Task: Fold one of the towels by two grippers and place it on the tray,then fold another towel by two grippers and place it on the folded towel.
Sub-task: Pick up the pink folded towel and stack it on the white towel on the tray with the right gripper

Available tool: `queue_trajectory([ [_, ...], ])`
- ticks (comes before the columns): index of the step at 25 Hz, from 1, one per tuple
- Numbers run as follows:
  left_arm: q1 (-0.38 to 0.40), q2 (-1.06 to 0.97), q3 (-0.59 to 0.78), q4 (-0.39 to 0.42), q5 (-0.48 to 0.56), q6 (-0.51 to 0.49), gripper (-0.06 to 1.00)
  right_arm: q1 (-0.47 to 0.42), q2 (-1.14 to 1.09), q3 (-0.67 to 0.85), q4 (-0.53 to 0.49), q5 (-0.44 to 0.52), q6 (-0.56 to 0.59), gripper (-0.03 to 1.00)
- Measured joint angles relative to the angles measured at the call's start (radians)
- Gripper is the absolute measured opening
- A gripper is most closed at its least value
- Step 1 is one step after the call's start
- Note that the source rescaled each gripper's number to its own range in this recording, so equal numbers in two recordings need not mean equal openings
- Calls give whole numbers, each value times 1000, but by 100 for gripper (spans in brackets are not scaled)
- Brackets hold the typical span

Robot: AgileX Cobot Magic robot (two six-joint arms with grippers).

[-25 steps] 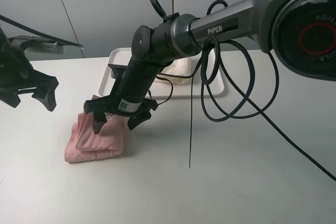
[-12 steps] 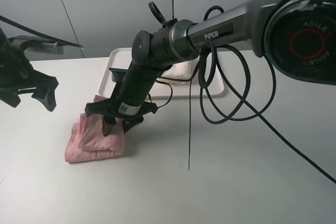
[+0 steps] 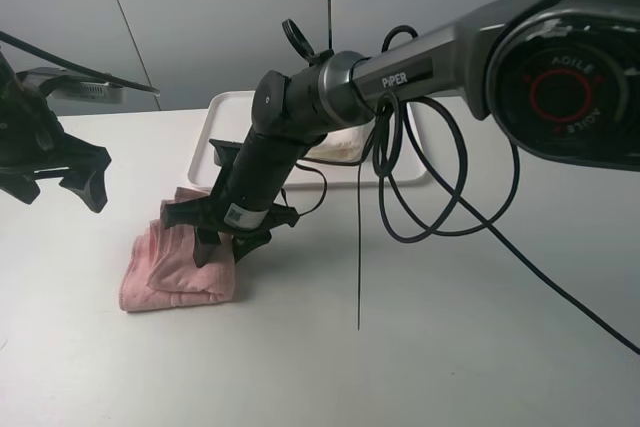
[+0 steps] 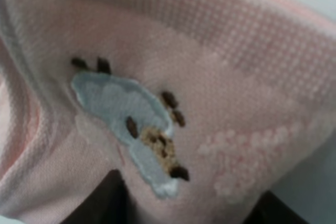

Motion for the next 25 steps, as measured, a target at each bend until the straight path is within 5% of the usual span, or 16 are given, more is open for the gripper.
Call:
queue_trajectory([
  [3, 0, 0, 0, 0, 0, 0, 100, 0, 2, 0, 11, -2, 0, 42],
  [7, 0, 0, 0, 0, -2, 0, 100, 0, 3, 0, 25, -2, -36, 11],
  [25, 0, -40, -43, 14, 32, -19, 100, -28, -171, -6, 43, 57, -172, 11],
])
